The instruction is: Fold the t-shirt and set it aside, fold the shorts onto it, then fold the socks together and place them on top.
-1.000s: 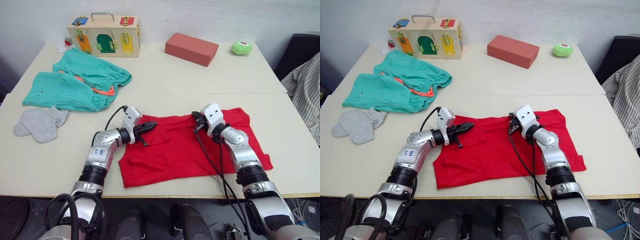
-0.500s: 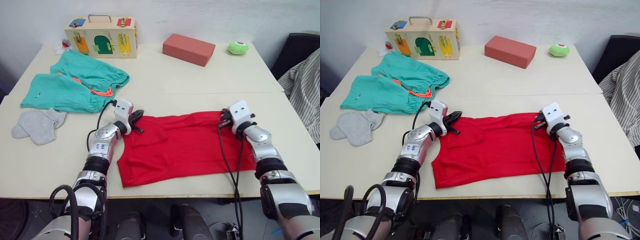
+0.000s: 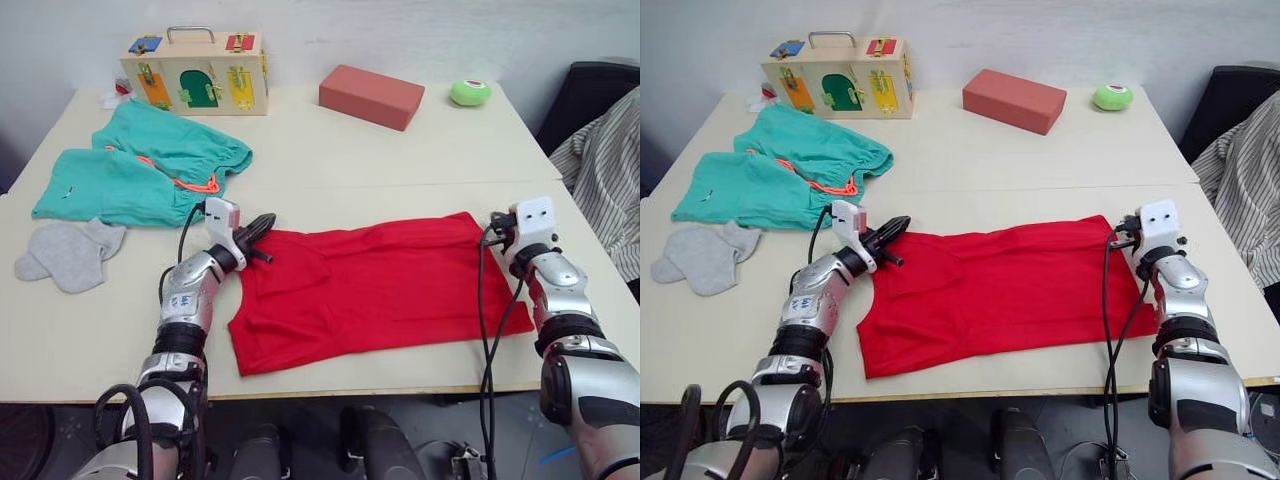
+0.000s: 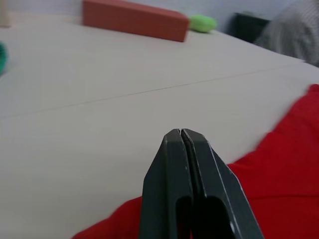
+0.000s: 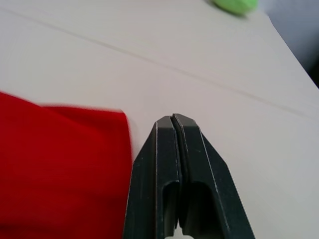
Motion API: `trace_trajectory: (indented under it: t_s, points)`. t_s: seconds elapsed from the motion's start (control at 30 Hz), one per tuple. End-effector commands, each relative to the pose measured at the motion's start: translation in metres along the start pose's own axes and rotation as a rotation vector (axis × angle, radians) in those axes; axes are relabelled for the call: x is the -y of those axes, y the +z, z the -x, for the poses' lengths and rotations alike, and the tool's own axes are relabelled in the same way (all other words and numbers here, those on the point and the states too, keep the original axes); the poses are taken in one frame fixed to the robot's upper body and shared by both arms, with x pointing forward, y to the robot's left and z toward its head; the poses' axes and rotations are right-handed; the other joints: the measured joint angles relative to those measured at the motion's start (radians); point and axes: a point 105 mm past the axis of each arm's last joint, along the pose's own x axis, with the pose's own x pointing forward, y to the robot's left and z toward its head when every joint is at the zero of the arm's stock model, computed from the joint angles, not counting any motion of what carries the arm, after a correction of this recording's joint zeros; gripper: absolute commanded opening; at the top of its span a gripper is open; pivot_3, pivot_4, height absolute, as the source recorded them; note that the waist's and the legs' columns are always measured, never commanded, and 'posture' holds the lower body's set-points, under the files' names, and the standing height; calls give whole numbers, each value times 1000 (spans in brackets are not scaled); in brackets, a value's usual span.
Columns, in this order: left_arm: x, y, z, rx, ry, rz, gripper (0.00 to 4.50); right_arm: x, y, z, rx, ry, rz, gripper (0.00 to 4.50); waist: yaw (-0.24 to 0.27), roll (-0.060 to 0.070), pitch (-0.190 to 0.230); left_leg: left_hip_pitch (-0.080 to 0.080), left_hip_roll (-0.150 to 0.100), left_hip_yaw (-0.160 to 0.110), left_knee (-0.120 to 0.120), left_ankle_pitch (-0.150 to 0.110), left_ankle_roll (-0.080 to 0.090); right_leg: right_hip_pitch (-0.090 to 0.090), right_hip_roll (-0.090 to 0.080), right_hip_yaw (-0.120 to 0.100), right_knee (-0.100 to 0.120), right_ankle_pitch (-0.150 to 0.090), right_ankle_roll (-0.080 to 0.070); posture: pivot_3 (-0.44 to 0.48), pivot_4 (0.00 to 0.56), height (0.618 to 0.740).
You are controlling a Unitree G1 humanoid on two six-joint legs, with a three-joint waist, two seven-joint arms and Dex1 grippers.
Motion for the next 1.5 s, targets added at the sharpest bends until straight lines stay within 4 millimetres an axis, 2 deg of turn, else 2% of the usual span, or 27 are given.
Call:
trace_trajectory:
  t_s: [0.03, 0.1, 0.17, 0.27, 0.33, 0.4, 0.5, 0.63, 0.8, 0.93, 1.07, 1.23, 1.3, 1.4, 1.43, 1.5]
  points:
    - [30, 12, 6, -33, -181, -87, 19, -29, 32, -4, 142, 153, 48, 0, 2, 0, 0, 0, 0, 0, 0, 0, 0, 0, 0, 0, 0, 0, 0, 0, 150, 740]
    - [45, 2, 12, -106, -243, -103, 19, -60, 35, -2, 161, 271, 69, 0, 4, 0, 0, 1, 0, -1, -1, 0, -1, 1, 0, 0, 0, 0, 0, 0, 150, 740]
    - [48, -8, 15, -153, -231, -92, 19, -79, 32, 1, 147, 322, 96, 0, 6, 0, 0, 0, 0, -1, -1, 0, -1, 1, 0, 0, -1, 0, 0, 0, 150, 740]
    - [51, -25, 21, -225, -209, -78, 19, -92, 23, 3, 120, 331, 87, 0, 14, 1, 0, 0, -1, -1, 0, 0, 0, 0, -1, 0, 0, 0, 0, 0, 150, 740]
    - [49, -35, 25, -265, -178, -87, 19, -93, 16, 4, 97, 322, 94, 0, 20, 1, 0, 0, -1, -1, 0, 0, 0, 0, -2, 0, 0, 0, 0, 0, 150, 740]
    - [45, -38, 28, -286, -148, -100, 19, -85, 6, 5, 63, 289, 94, 0, 25, 1, 0, 0, -1, -1, 0, 0, 1, 0, -2, 0, 0, 0, 0, 0, 150, 740]
    - [34, -39, 33, -285, -92, -88, 19, -56, -16, 12, -25, 199, 88, 0, 29, 1, 0, 0, -1, -2, 0, 0, 1, 0, -2, 0, 0, 0, 0, 0, 150, 740]
    - [25, -39, 41, -277, -90, -127, 19, -23, -29, 25, -71, 132, 67, 0, 28, 1, 0, 0, -1, -2, 0, -1, 1, 1, -2, -1, -1, 0, 0, 0, 150, 740]
    - [22, -35, 48, -237, -125, -148, 19, 12, -26, 40, -73, 70, 74, 0, 25, 1, 0, 1, -1, -1, -1, -1, 1, 1, -2, 0, -1, 0, 0, 0, 150, 740]
    - [26, -11, 53, -116, -189, -121, 19, 20, 0, 43, 8, 147, -21, 0, 23, 0, 1, 0, 0, -1, -1, -1, 1, 0, -2, 0, -1, 0, 0, 0, 150, 740]
    - [45, 7, 62, -80, -361, -143, 898, 19, 28, 36, -39, 284, 2, 855, 23, 1, 1, 0, 0, -1, -1, -1, 1, 0, -2, 0, -1, 0, 0, 0, 150, 740]
    - [56, 28, 63, -33, -431, -102, 2520, 18, 48, 18, -291, 390, 5, 2635, 22, 4, 3, 0, 0, -1, 0, -1, 1, -1, -2, 0, 0, 0, 0, 0, 150, 740]
    - [60, 34, 60, -18, -443, -104, 3150, 15, 50, 11, -391, 396, -32, 3332, 23, 4, 3, -1, 0, -1, -1, -1, 1, -2, -2, 0, 0, 0, -1, 0, 150, 740]
    - [68, 39, 54, 14, -467, -96, 4150, 14, 34, 1, -571, 328, -20, 4449, 25, 4, 3, -2, 0, -2, -1, -1, 1, -3, -2, -1, -1, -1, -2, 0, 150, 740]
    - [70, 40, 52, 22, -469, -93, 4420, 13, 30, -2, -598, 310, -15, 4500, 25, 4, 3, -2, 0, -1, -1, -1, 1, -3, -2, -1, -1, -1, -2, 0, 150, 740]
    - [72, 40, 51, 27, -471, -91, 4472, 13, 26, -5, -617, 279, -5, 4500, 27, 4, 3, -3, 0, -1, -1, -1, 1, -3, -2, -1, -2, -1, -2, 0, 150, 740]
